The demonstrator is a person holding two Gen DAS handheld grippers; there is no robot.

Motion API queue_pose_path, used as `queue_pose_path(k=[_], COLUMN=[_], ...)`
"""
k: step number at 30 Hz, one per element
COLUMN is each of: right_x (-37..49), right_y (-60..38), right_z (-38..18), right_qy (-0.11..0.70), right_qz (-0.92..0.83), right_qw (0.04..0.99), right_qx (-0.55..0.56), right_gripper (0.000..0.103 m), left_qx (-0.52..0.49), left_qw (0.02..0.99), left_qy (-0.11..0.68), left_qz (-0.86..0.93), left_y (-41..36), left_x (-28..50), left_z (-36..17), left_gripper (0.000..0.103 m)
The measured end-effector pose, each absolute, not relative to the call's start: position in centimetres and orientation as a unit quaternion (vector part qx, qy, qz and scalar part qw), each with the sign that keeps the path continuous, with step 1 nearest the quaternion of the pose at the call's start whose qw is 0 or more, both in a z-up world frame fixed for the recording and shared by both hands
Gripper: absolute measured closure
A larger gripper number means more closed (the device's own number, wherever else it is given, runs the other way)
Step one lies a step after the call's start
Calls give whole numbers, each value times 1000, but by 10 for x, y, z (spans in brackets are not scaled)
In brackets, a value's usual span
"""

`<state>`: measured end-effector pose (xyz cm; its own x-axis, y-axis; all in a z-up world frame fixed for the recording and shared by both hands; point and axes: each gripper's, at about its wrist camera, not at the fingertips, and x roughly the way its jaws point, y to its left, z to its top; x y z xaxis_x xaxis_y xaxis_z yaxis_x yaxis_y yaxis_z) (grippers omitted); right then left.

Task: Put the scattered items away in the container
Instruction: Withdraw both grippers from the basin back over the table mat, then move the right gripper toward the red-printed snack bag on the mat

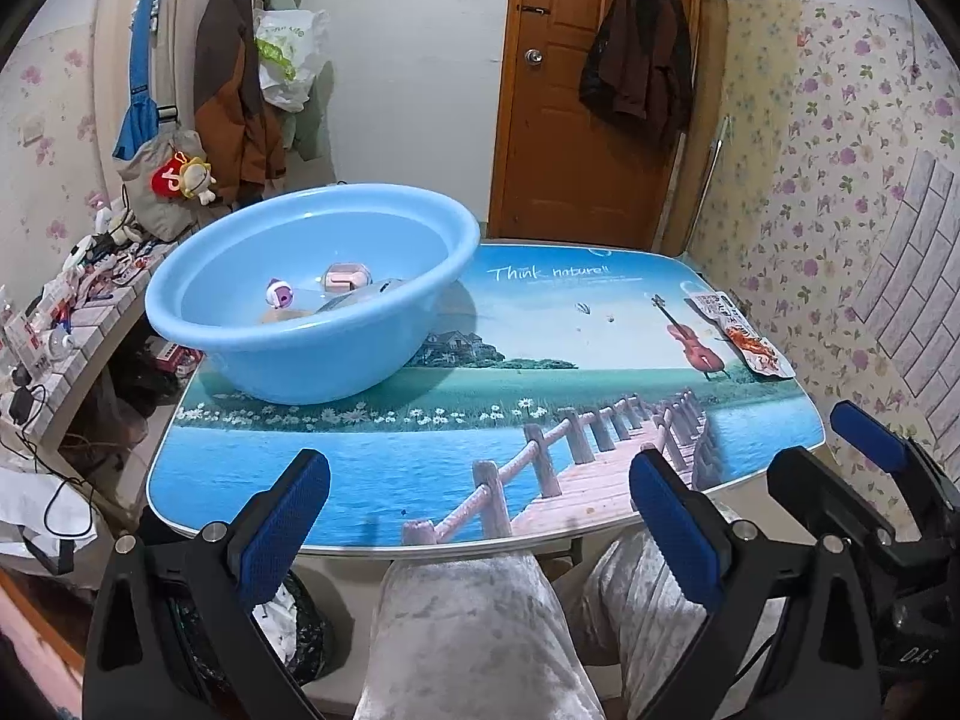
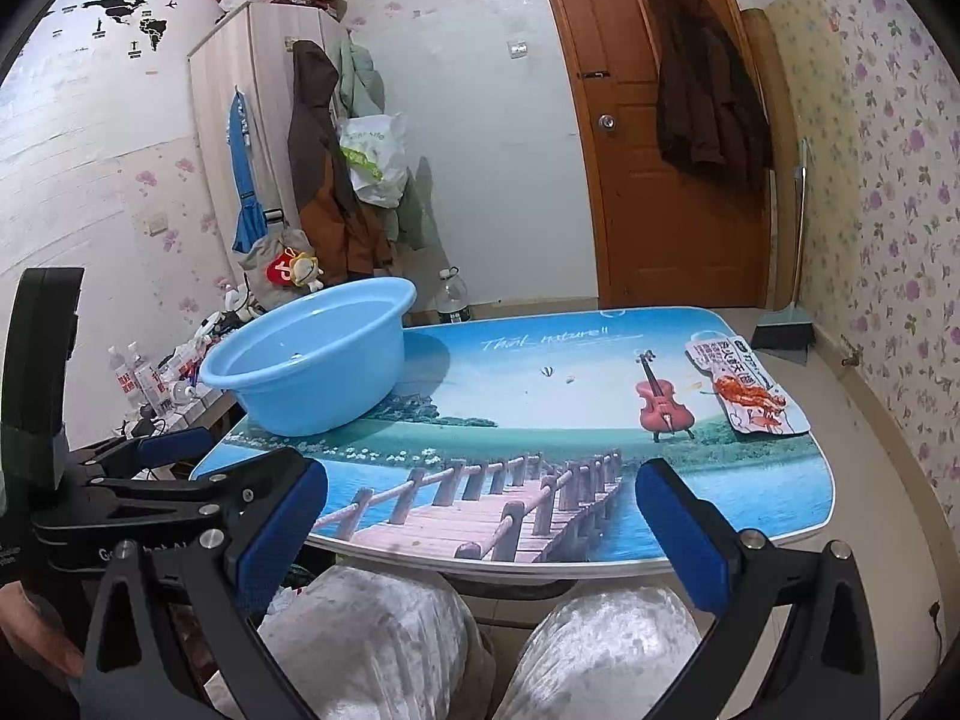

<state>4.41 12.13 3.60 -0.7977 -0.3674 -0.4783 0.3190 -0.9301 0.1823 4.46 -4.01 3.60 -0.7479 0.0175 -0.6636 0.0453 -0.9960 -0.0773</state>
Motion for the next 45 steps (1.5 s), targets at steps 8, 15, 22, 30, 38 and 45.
queue_pose_path(k=[8, 15, 22, 30, 38, 45], right_x=[38, 34, 30, 23, 14, 1], right_y=[123, 124, 128, 140, 164, 192], right_z=[28, 22, 18, 16, 13, 14], right_qy=[-51, -52, -54, -62, -70, -73], right_qz=[-944, -943, -943, -945, -949, -954], right_qw=[173, 166, 153, 135, 100, 66], right_qx=[275, 283, 290, 291, 290, 284], right_gripper=[0, 0, 0, 0, 0, 0], left_qx=[364, 371, 377, 382, 386, 390], left_qw=[4, 5, 2, -4, -27, -45], left_qy=[45, 47, 41, 36, 23, 1], left_qz=[-930, -927, -925, -923, -922, -920], left_y=[-37, -38, -33, -24, 0, 25], left_x=[41, 38, 33, 25, 9, -14], left_z=[30, 26, 24, 21, 19, 18], left_gripper=[2, 2, 2, 2, 2, 2])
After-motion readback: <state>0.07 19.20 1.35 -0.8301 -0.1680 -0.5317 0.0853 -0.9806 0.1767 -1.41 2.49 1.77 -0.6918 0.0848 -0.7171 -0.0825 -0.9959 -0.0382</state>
